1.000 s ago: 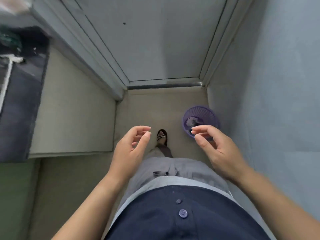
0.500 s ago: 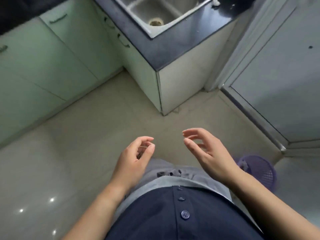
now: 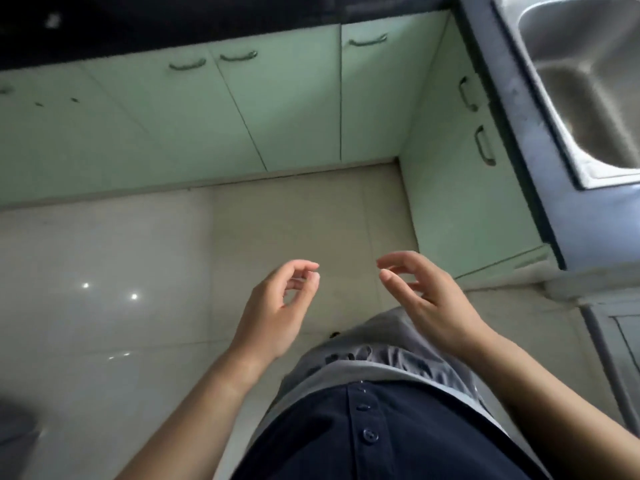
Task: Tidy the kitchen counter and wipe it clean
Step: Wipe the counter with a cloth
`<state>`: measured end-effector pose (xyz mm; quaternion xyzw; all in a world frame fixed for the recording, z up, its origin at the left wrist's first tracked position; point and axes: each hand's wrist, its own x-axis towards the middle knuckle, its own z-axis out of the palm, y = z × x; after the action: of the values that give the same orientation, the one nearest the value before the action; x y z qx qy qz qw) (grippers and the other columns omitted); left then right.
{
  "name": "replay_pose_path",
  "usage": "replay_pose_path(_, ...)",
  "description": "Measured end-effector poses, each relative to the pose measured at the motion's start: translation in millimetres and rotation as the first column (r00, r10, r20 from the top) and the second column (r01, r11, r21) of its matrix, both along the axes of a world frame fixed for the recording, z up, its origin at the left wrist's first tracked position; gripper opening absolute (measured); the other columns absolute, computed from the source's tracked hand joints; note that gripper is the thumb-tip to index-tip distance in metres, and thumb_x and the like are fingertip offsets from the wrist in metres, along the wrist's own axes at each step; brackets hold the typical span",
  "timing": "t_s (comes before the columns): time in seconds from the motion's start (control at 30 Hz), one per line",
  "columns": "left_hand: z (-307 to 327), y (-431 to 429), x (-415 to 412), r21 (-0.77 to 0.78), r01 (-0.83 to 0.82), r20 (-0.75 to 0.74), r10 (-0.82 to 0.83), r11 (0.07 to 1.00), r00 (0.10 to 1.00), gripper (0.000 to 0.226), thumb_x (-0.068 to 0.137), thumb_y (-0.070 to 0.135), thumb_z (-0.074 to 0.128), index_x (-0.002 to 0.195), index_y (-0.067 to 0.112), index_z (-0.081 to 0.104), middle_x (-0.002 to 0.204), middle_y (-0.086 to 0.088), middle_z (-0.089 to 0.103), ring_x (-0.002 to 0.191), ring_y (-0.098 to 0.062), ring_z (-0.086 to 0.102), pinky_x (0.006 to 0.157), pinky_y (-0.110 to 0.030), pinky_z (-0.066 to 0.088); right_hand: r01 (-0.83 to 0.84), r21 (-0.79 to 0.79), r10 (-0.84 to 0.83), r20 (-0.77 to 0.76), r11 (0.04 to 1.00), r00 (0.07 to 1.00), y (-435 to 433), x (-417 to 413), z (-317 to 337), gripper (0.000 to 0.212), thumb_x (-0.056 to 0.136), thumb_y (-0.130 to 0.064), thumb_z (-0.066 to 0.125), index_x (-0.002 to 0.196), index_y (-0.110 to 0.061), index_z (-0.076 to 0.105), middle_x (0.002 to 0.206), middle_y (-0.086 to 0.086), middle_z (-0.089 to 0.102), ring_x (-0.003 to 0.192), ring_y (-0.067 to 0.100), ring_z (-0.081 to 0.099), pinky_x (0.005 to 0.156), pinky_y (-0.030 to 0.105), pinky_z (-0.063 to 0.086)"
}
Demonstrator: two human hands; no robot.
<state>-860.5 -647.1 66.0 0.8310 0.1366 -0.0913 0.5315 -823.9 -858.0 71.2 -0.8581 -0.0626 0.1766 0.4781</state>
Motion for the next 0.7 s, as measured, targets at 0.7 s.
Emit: replay_pose_path(0.7, 5.4, 190.2, 369.9, 0.148, -0.132, 0.089, 0.12, 0.98, 0.989, 0.017, 0.091, 0.032, 0.053, 0.102, 0.024, 0.064, 0.095, 0.018, 0.064, 0.088, 0.005, 0.058, 0.076, -0.01, 0.043, -0.19, 0.02, 0.187, 0.096, 0.982, 0.978, 193.3, 424.1, 4.1, 0.028, 0.09, -0.041, 0.046, 0.103, -0.022, 0.063, 0.102, -0.01, 0.062, 0.095, -0.005, 0.056, 0.072, 0.003, 0.04)
